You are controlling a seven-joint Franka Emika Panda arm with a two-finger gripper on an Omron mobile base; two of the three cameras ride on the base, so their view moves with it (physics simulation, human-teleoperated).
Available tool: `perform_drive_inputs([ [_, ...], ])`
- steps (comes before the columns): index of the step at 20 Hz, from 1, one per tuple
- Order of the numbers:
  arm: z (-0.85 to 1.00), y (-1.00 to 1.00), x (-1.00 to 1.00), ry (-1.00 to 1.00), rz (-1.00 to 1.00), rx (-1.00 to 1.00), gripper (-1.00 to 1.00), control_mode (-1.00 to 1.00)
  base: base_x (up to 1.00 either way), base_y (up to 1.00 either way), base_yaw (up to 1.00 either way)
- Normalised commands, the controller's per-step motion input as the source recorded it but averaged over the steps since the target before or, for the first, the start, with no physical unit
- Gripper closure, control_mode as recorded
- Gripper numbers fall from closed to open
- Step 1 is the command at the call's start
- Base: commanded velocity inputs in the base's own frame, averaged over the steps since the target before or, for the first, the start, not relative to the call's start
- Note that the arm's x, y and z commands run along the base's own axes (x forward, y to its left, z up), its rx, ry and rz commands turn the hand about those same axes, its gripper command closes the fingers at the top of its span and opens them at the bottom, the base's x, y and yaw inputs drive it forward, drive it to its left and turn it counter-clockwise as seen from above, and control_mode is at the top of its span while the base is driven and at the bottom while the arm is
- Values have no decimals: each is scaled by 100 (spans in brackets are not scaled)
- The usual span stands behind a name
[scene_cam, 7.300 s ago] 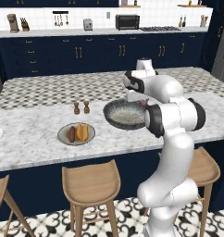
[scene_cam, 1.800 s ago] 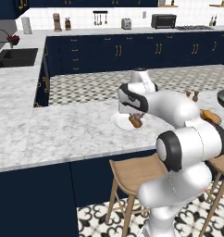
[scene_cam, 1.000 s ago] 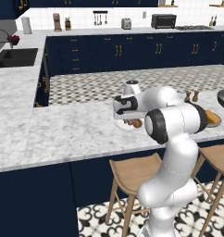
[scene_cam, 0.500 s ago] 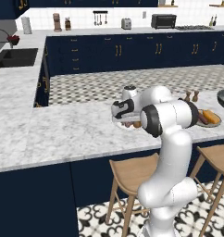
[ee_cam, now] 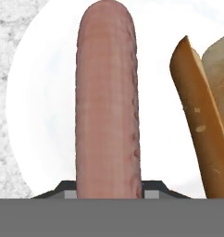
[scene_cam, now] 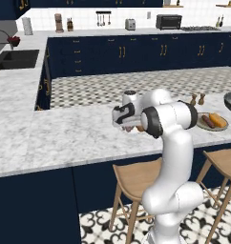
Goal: Place one bun and one sausage from the bowl on each plate.
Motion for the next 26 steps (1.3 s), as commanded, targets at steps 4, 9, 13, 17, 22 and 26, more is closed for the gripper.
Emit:
perform_drive_inputs([
  [4,-15,0,36,0,0,0,100,-100,0,0,0],
  [9,-2,0,36,0,0,0,-100,-100,0,0,0],
  [13,0,0,0,-2,0,0,-100,-100,0,0,0],
  [17,39,0,-3,-5,0,0,-100,-100,0,0,0],
  [22,82,-5,-73,0,0,0,-100,-100,0,0,0],
  [26,64,-24,-100,0,0,0,-100,-100,0,0,0],
])
